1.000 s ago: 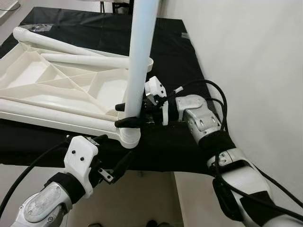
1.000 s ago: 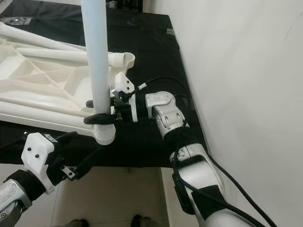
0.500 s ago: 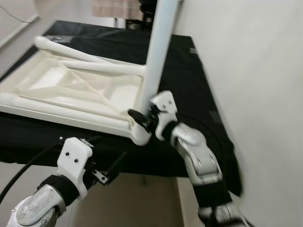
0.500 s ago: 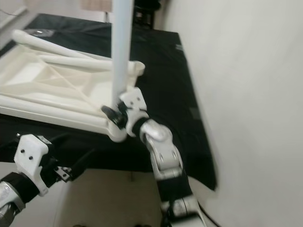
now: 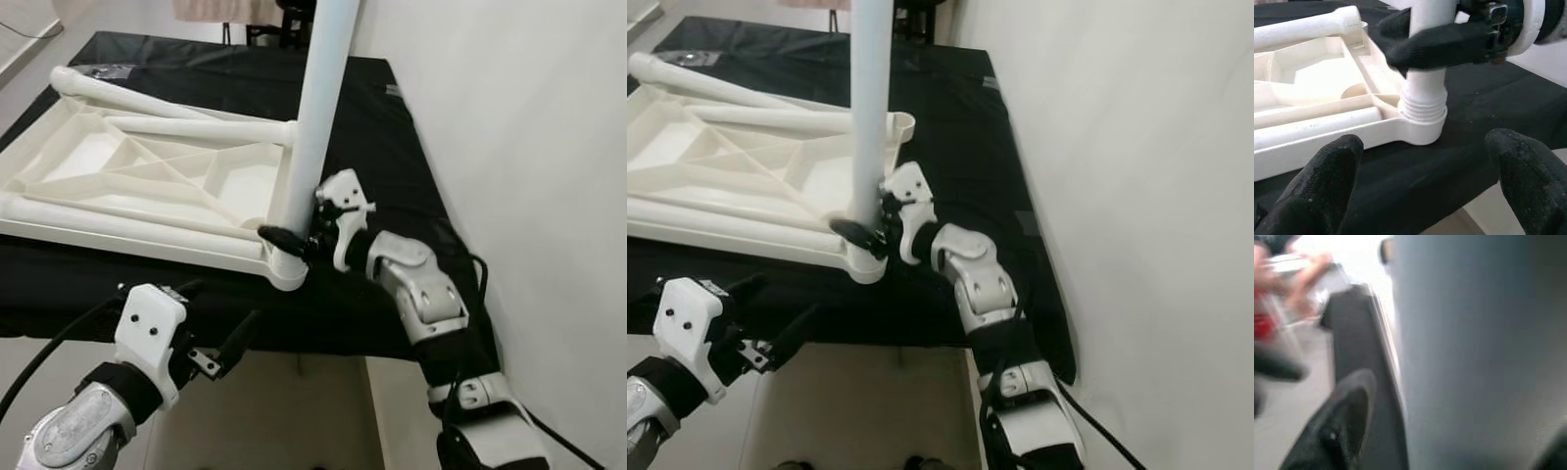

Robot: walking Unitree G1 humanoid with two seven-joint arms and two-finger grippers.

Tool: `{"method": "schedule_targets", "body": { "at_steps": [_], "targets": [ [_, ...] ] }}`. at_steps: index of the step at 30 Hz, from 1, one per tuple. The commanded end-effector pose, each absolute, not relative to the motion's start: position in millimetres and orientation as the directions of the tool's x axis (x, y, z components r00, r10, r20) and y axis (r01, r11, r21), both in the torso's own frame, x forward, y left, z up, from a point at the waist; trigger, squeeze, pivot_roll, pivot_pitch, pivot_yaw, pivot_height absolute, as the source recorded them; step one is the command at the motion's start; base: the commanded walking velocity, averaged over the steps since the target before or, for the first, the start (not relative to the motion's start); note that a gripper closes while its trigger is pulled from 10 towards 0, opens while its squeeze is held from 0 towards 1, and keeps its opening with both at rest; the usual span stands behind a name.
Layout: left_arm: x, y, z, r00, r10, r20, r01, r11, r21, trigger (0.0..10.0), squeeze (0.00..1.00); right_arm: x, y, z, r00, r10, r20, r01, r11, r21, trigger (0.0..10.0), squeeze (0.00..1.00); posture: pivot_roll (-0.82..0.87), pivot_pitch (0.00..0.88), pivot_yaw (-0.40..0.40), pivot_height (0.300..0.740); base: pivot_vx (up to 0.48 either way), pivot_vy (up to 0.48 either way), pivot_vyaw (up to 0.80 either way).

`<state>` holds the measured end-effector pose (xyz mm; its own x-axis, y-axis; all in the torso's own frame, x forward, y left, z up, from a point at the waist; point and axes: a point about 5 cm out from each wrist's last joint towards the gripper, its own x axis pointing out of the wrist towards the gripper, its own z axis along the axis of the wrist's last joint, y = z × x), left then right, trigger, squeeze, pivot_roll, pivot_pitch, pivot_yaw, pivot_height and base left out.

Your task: Building children table

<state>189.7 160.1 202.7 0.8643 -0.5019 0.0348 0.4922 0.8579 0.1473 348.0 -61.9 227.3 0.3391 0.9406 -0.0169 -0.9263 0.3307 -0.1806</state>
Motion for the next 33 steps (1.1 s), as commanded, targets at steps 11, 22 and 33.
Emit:
{"method": "schedule_targets", "body": {
  "at_steps": [11,22,33],
  "targets": [
    [187.0,155.5,199.4,0.855,-0.519,0.021,0.512,0.848,0.139,10.0,0.00,353.2,-54.4,242.3,0.004,0.993,-0.116,-0.976,-0.021,-0.215,0.0,0.00,0.21,0.202,-0.172,0.740,0.000,0.000,0.00],
    [185.0,154.6,199.1,0.850,-0.527,0.019,0.520,0.844,0.132,10.0,0.00,369.0,-67.1,211.4,0.419,0.903,-0.100,-0.901,0.400,-0.167,0.0,0.00,0.17,0.221,-0.177,0.740,0.000,0.000,0.00],
    [186.4,153.9,200.2,0.841,-0.540,0.021,0.533,0.836,0.131,10.0,0.00,329.1,-69.2,162.4,0.814,0.559,-0.161,-0.574,0.816,-0.067,0.0,0.00,0.15,0.228,-0.153,0.740,0.000,0.000,0.00]
  ]
}}
